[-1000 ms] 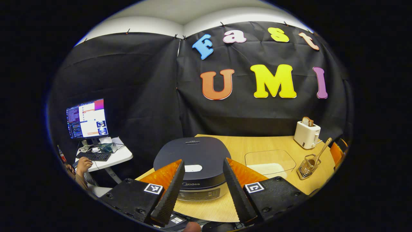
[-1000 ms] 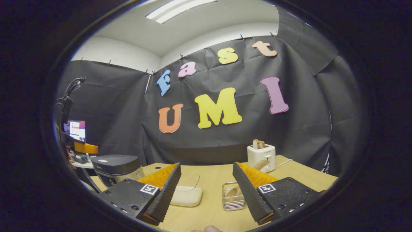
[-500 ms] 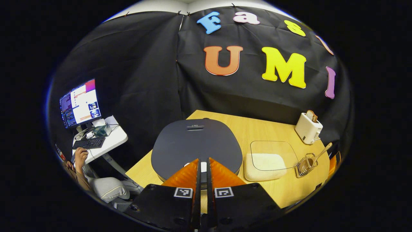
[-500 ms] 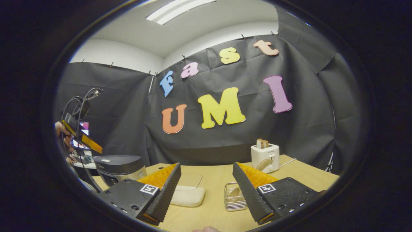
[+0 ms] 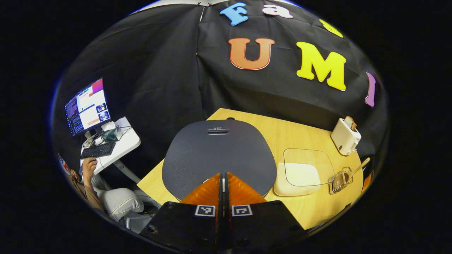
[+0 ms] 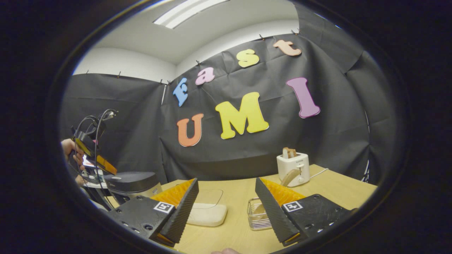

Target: Close the left gripper, press the button to open the rice cooker; take a wooden spoon from the chopstick holder with the right hand, scoop a spoonful of rice and pour it into the rice cooker, then put the wooden spoon back into the chopstick holder.

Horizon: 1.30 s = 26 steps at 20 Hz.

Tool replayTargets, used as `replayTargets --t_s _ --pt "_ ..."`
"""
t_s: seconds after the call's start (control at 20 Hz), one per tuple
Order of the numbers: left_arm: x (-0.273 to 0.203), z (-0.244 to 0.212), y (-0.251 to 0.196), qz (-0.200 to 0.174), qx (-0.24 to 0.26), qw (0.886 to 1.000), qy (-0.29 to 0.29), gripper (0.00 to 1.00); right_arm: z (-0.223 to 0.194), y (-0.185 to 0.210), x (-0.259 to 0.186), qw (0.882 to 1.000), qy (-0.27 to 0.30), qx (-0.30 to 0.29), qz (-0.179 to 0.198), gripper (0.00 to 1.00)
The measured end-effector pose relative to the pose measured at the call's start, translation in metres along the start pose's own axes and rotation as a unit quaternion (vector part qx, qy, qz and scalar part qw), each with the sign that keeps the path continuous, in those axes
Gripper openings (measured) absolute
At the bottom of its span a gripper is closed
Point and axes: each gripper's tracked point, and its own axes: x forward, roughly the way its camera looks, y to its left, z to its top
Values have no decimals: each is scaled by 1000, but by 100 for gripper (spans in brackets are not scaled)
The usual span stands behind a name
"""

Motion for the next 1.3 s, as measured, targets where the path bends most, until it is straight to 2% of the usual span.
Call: replayTargets --t_s 0.05,0.1,0.15,0.2,0.3,0.35,0.45,0.55,0.6,0.75,0.85,0.9,0.95,1.05,1.1,1.15,1.25,1.3 --pt "3 -3 0 1 -4 1000 5 3 1 -3 -1 1000 -1 1 -3 92" --pt "4 -6 0 3 -6 1000 12 3 4 -6 -1 1000 -4 5 -5 96" --pt "2 -8 -1 3 -3 1000 18 3 3 -8 -1 1000 -5 9 -7 92" --pt "6 -6 0 0 5 1000 10 3 3 -8 -1 1000 -4 14 -8 96" --pt "5 -11 -1 1 -2 1000 14 3 0 -10 1 1000 0 15 -9 96" --pt "6 -12 -1 3 -4 1000 10 3 -2 -12 3 1000 3 14 -11 92" --pt "6 -20 1 11 8 1000 24 3 -8 -10 5 1000 12 20 -6 95" --pt "4 -13 2 26 36 999 12 3 -10 -12 7 1000 18 19 -7 96" --pt "5 -10 2 32 38 999 3 3 -9 -15 7 1000 17 18 -10 91" --pt "2 -4 0 32 25 999 -19 4 -2 -21 4 1000 6 20 -19 95" --pt "-7 19 0 30 24 997 -74 6 0 -22 3 1000 3 17 -22 96" --pt "-15 39 -6 19 35 992 -121 11 -1 -20 4 1000 6 18 -20 95" --pt "-25 65 -1 38 43 983 -176 23 -2 -18 3 1000 9 15 -18 96" --pt "-37 99 13 61 22 969 -240 68 0 -16 1 1000 8 8 -16 95" --pt "-41 111 9 51 7 964 -262 90 2 -15 0 1000 4 4 -17 92" --pt "-47 124 6 44 2 959 -280 94 5 -15 -1 1000 1 -1 -17 96" --pt "-60 139 1 27 1 954 -299 92 11 -16 -5 1000 -8 -12 -19 96" --pt "-61 140 -3 17 6 954 -300 99 13 -17 -6 1000 -9 -17 -22 95"
